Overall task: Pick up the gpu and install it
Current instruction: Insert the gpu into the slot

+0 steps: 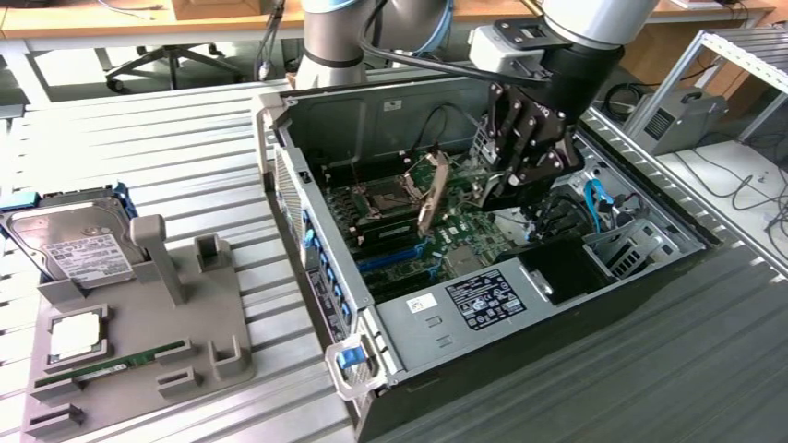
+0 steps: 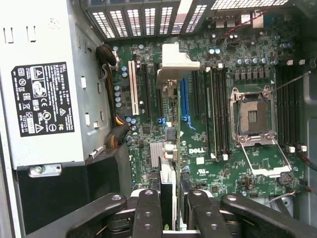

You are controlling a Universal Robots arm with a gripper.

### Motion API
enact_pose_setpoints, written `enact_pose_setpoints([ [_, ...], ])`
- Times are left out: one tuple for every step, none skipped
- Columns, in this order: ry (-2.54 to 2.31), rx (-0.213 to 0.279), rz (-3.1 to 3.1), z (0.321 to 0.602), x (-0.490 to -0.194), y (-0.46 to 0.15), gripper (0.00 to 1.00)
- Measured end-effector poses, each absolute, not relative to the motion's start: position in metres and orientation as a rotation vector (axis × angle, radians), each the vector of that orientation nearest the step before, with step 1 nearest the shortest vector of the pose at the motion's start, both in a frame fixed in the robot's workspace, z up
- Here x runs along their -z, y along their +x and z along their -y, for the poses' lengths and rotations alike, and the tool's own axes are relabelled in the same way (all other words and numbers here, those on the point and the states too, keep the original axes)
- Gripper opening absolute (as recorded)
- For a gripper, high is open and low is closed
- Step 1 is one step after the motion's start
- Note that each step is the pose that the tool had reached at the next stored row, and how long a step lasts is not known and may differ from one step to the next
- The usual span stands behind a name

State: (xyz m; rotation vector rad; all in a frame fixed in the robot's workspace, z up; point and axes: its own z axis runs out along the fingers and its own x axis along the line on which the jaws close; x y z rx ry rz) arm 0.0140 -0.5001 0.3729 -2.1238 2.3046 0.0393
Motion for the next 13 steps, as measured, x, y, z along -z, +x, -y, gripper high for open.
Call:
enact_pose_setpoints([
  [-2.124, -0.039, -2.305, 0.5006, -0.3728, 0.0140, 0.26],
  [-2.124, -0.039, -2.305, 0.5011, -0.3727, 0.0140, 0.26],
  [-2.124, -0.039, -2.305, 0.5017, -0.3727, 0.0140, 0.26],
  [-2.124, -0.039, -2.305, 0.5024, -0.3726, 0.0140, 0.26],
  [-2.124, -0.039, -2.305, 0.5030, -0.3725, 0.0140, 0.26],
  [-2.124, -0.039, -2.304, 0.5038, -0.3724, 0.0140, 0.26],
  [-2.124, -0.039, -2.304, 0.5043, -0.3724, 0.0140, 0.26],
  [-2.124, -0.039, -2.305, 0.5048, -0.3723, 0.0140, 0.26],
  [-2.124, -0.039, -2.305, 0.5053, -0.3723, 0.0140, 0.26],
  [-2.124, -0.039, -2.304, 0.5058, -0.3722, 0.0140, 0.26],
  [-2.124, -0.039, -2.305, 0.5063, -0.3721, 0.0139, 0.26],
  [-2.124, -0.039, -2.304, 0.5067, -0.3721, 0.0140, 0.26],
  [-2.124, -0.039, -2.305, 0.5071, -0.3720, 0.0140, 0.26],
])
